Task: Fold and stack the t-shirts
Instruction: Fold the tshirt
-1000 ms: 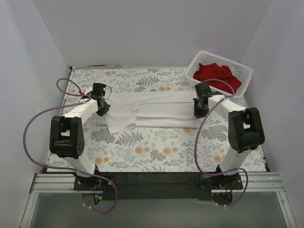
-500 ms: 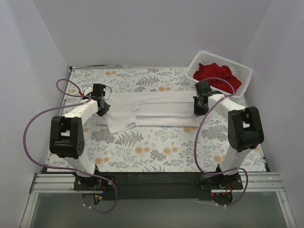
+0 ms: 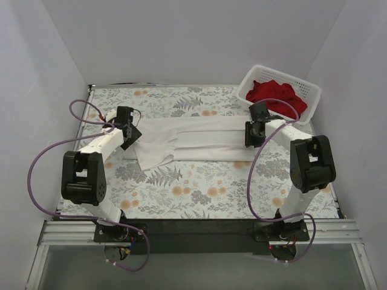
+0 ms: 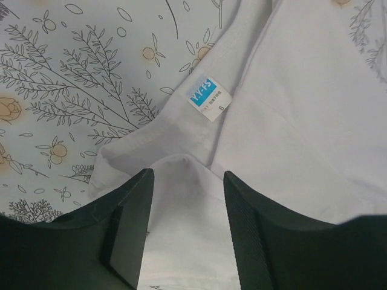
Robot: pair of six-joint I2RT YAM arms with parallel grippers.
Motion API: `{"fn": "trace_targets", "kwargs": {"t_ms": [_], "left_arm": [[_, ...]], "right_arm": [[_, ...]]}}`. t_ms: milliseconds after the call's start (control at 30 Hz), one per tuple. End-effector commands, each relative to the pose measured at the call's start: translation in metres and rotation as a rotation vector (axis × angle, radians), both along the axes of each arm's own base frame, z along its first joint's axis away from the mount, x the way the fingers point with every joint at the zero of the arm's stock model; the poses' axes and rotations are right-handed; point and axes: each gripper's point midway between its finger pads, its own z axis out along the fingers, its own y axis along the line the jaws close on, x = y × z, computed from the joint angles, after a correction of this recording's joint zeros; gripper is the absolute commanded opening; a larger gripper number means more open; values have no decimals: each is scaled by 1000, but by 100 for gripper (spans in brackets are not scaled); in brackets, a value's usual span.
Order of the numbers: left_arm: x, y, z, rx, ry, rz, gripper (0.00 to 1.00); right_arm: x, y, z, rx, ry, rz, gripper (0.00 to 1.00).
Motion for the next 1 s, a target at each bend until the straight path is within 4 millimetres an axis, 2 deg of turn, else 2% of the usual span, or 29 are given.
{"fn": "trace_targets", "kwargs": {"t_ms": [0,33,100,133,233,267,300,333,400,433,533,567,733,833,967], "left_arm": [[0,8,43,24,-110,5,50],[0,7,55,29,-136,-10,53],[-9,1,61,38,-142,-40,60],[-14,-1,72,45,-169,-51,62],[-35,-17,68,52,-150,-110,64],[-45,-27,69,47,-145,-141,64],[-56,-31,59,45,-119,-156,64],[-63,-41,56,37,-108,-189,64],[-77,-49,48,17,-89,-213,65],[-87,-50,35,21,-57,-223,65],[-101,-54,18,28,-13,-240,65],[-102,-56,16,30,-8,-244,64],[-99,-53,-1,69,37,-244,58],[-96,-52,-12,86,65,-245,51],[-97,-51,-23,94,104,-240,49]], "right_arm": [[21,7,49,52,-146,13,45],[19,7,54,56,-155,15,48],[11,6,63,65,-174,20,53],[8,7,73,82,-200,27,55],[-9,12,73,116,-191,55,59],[-13,12,80,131,-213,62,59],[-24,13,73,139,-195,73,59],[-29,16,80,164,-217,89,67],[-38,17,78,173,-222,102,73],[-48,21,77,205,-225,122,76],[-64,24,69,235,-222,142,77],[-67,25,75,248,-245,148,77],[-85,28,72,287,-262,173,77],[-92,26,65,287,-254,174,77],[-96,26,59,288,-241,174,77]]}}
